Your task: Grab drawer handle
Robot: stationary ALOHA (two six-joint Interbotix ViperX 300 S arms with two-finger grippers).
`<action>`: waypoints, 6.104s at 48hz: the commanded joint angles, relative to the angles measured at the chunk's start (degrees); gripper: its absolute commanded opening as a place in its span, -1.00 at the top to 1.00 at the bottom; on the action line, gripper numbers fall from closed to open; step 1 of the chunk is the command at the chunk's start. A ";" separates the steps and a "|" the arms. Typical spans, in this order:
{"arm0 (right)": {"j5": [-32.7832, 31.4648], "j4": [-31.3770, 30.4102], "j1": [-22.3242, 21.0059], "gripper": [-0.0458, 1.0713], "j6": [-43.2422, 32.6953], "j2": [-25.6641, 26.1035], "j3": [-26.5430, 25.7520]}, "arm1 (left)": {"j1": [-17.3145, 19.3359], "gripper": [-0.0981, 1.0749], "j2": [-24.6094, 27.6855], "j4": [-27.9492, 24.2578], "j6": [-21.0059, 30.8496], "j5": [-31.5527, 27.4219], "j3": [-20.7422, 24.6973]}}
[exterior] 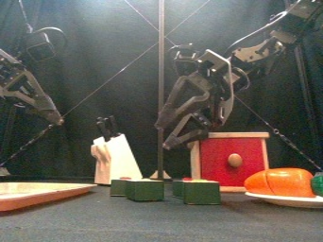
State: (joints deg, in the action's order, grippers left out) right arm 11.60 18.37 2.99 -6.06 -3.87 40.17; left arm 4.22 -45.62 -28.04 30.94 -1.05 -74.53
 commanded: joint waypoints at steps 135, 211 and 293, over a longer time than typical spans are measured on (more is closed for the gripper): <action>14.94 76.11 8.88 -0.80 34.28 27.86 6.77 | 14.15 -0.02 35.16 9.40 -1.49 24.43 31.82; 40.25 109.95 11.60 -0.81 74.27 31.64 0.88 | 13.18 -0.02 40.87 9.23 -1.49 23.99 35.42; 52.56 -17.23 7.73 -0.83 66.18 28.04 10.28 | 10.02 -0.02 38.94 9.40 -1.41 23.91 32.26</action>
State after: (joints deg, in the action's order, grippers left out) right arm 57.83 3.52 9.49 61.35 22.15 53.17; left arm 14.33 -5.71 -18.72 29.62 22.59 -42.89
